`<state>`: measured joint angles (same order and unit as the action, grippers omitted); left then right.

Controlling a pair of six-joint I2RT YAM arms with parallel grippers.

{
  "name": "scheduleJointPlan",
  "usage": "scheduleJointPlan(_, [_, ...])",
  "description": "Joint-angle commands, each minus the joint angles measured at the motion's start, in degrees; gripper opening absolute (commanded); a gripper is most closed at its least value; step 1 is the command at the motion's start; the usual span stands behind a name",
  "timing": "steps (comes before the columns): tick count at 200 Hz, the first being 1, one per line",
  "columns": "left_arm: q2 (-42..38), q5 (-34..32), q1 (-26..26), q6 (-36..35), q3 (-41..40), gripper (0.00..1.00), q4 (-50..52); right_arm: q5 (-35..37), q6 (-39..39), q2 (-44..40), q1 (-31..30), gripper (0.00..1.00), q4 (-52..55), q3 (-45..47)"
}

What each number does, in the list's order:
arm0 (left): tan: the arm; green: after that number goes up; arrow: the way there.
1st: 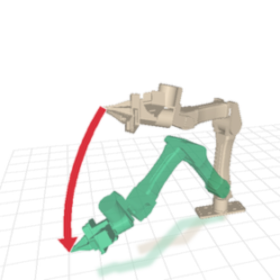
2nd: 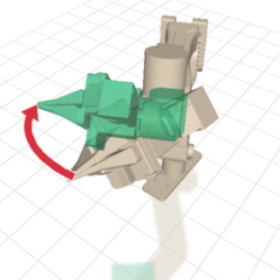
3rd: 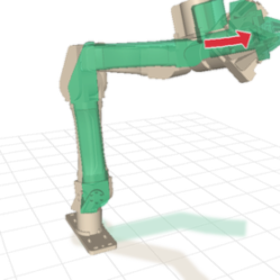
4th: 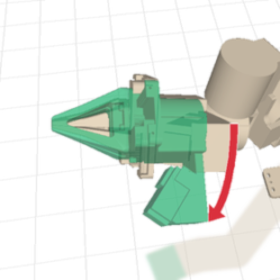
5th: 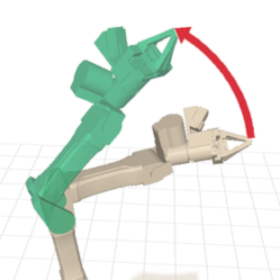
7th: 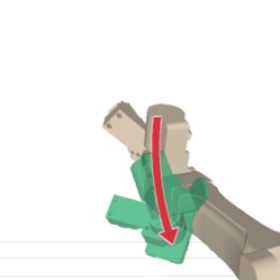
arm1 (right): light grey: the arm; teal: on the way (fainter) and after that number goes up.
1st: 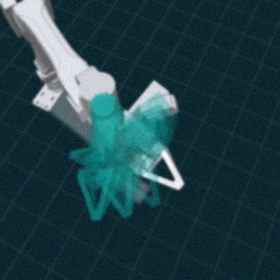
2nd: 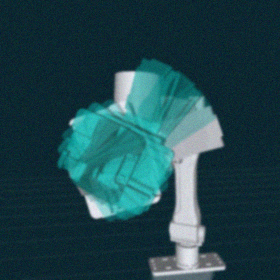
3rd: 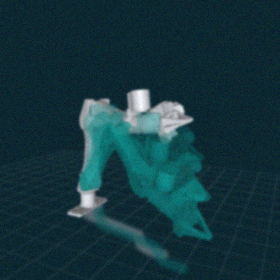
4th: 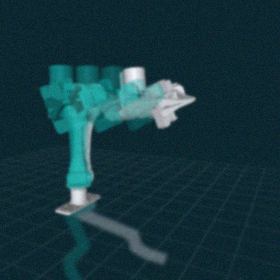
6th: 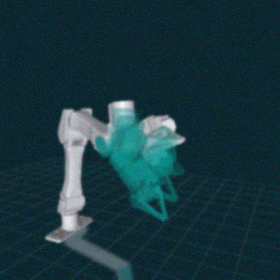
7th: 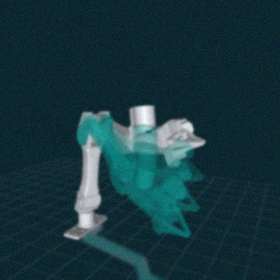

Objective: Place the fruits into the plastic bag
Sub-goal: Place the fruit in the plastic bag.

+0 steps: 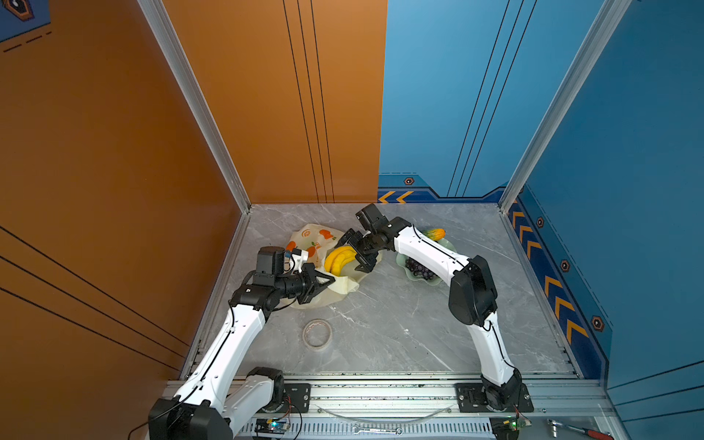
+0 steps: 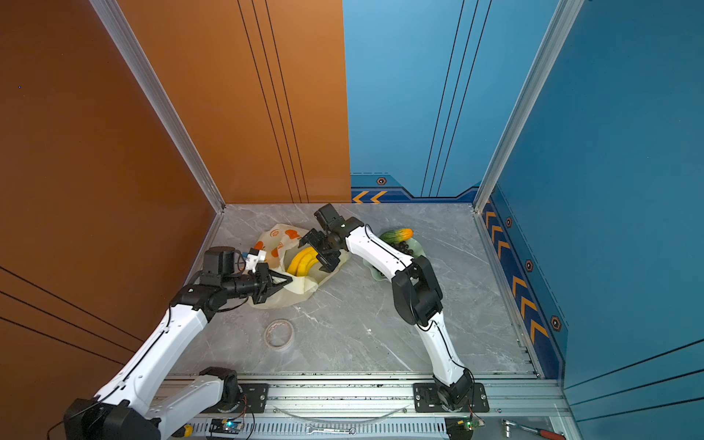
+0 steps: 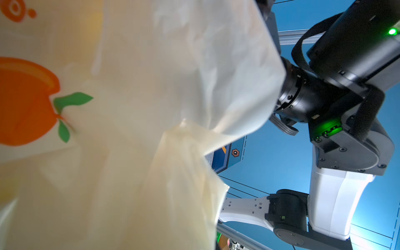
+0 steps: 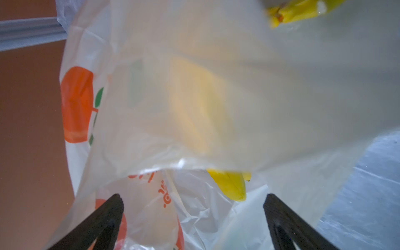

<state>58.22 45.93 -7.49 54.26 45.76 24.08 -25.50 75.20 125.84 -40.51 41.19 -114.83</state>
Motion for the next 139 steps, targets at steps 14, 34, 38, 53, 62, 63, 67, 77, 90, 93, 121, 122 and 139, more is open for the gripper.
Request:
scheduleJointPlan(14, [-0.13, 0.83, 0.28, -1.26, -0.65, 0.00, 1.57, 0.90, -11.28, -9.19, -0.62, 1.00, 4.67, 3.81])
scheduleJointPlan(34, [-0.34, 0.83, 0.22, -1.35, -1.05, 0.00, 1.57, 2.17, -15.09, -12.66, -0.42, 1.00, 4.95, 5.70])
scheduleJointPlan(38, [-0.31, 0.91, 0.15, -1.43, -1.07, 0.00, 1.59, 2.31, -16.04, -13.34, -0.38, 1.00, 4.99, 6.03])
scheduleJointPlan(53, [-0.38, 0.91, 0.10, -1.52, -1.05, 0.00, 1.50, 3.88, -19.46, -16.12, -0.09, 1.00, 5.45, 7.34])
scheduleJointPlan(62, [-0.43, 1.00, 0.03, -1.53, -0.93, 0.00, 1.55, 5.41, -21.23, -17.81, -0.09, 1.00, 6.16, 8.17])
scheduleJointPlan(63, [-0.41, 1.00, 0.02, -1.53, -0.89, 0.00, 1.57, 5.61, -21.41, -17.99, -0.09, 1.00, 6.26, 8.24])
scheduleJointPlan(67, [-0.36, 1.00, 0.02, -1.53, -0.84, 0.00, 1.53, 6.21, -22.24, -18.78, -0.07, 1.00, 6.77, 8.43])
scheduleJointPlan(77, [-0.31, 1.09, 0.02, -1.53, -0.67, 0.00, 1.57, 8.08, -24.12, -20.40, 2.20, 1.00, 8.56, 8.64])
scheduleJointPlan(90, [-0.30, 1.18, -0.03, -1.70, -0.40, 0.00, 1.76, 10.20, -26.85, -22.24, 3.46, 1.00, 11.24, 8.57])
scheduleJointPlan(93, [-0.30, 1.25, -0.07, -1.70, -0.33, 0.00, 1.76, 10.52, -27.46, -22.70, 3.88, 1.00, 11.85, 8.64])
scheduleJointPlan(121, [-0.17, 2.31, -0.23, -2.02, 0.19, 0.00, 2.14, 14.57, -32.48, -26.40, 8.09, 1.00, 16.90, 9.53])
scheduleJointPlan(122, [-0.14, 2.36, -0.24, -2.04, 0.24, 0.00, 2.22, 14.72, -32.62, -26.51, 8.26, 1.00, 17.08, 9.53])
scheduleJointPlan(139, [-0.03, 2.73, -0.47, -3.28, 0.92, 0.00, 4.32, 15.97, -35.47, -28.02, 10.20, 1.00, 19.62, 9.77])
